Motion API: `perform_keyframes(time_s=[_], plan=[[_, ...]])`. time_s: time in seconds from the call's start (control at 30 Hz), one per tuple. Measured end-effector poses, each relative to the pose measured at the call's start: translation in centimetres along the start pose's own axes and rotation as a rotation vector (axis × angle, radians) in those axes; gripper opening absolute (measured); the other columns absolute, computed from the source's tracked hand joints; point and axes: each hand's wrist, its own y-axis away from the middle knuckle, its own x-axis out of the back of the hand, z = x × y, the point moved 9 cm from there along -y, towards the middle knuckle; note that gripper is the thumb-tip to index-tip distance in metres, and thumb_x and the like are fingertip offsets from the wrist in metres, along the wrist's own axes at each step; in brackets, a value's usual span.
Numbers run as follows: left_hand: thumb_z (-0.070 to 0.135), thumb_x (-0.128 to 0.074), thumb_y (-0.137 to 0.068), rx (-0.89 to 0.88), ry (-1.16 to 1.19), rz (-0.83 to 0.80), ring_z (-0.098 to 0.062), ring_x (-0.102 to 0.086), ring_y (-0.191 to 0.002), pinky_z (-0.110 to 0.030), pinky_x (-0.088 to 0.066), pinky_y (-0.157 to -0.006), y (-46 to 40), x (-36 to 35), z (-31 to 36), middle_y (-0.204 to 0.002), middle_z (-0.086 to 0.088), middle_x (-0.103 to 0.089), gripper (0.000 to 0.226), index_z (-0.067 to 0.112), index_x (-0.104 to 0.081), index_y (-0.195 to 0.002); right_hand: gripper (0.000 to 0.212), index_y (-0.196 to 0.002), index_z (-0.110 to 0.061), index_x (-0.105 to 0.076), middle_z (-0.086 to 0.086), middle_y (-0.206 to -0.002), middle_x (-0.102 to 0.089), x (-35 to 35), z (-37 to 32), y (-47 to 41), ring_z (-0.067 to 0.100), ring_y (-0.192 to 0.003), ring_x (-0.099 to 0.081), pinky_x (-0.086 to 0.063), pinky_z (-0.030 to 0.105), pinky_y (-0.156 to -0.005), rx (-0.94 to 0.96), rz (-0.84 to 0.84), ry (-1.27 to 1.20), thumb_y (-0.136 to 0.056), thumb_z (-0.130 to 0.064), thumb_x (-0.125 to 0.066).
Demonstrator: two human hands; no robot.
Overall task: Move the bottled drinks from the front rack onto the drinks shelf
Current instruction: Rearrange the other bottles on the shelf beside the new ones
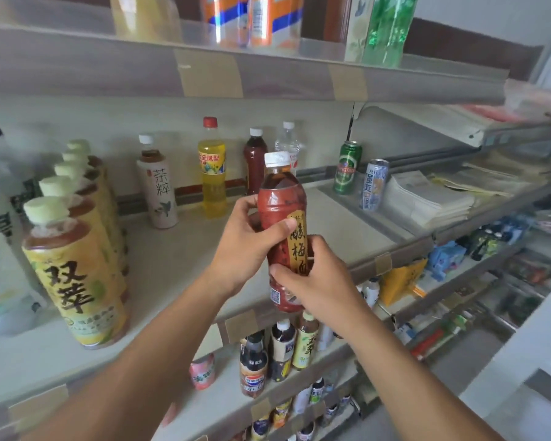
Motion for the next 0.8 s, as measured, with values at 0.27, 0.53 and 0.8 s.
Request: perform_keyframes(time_s=[0.27, 0.53, 0.8], plan=[[0.027, -0.07, -0.089, -0.12, -0.186, -0.011, 0.001, -0.066, -0.1, -0.02, -0.054, -0.083, -5.8, 1.7, -1.0, -0.11, 0.008, -0.067, 0.033, 0.022, -0.054, -0.118, 0.038, -0.1, -0.025, -0.059, -0.01, -0.09, -0.068, -1.3, 0.4, -7.9, 0.005, -0.081, -0.065, -0.056, 0.027, -0.068, 0.041, 0.1, -0.013, -0.074, -0.044, -0.077], [0.043, -0.049, -0.099, 0.044, -0.888, 0.174, -0.02, -0.062, -0.103, -0.032, -0.048, -0.083, -7.3, 5.4, -7.6, -0.109, 0.006, -0.066, 0.026, 0.024, -0.053, -0.117, 0.045, -0.107, -0.016, -0.059, -0.001, -0.098, -0.068, -1.2, 2.1, -16.4, 0.017, -0.089, -0.067, -0.056, 0.031, -0.073, 0.122, 0.179, 0.036, -0.076, -0.044, -0.076], [0.039, -0.045, -0.095, 0.093, -1.47, 0.185, -0.026, -0.052, -0.12, -0.037, -0.042, -0.094, -8.0, 5.6, -9.9, -0.129, -0.001, -0.058, 0.038, 0.025, -0.047, -0.131, 0.044, -0.106, -0.011, -0.056, 0.005, -0.102, -0.067, -3.0, 4.9, -21.6, 0.024, -0.091, -0.065, -0.048, 0.027, -0.071, 0.106, 0.158, 0.075, -0.079, -0.04, -0.076]])
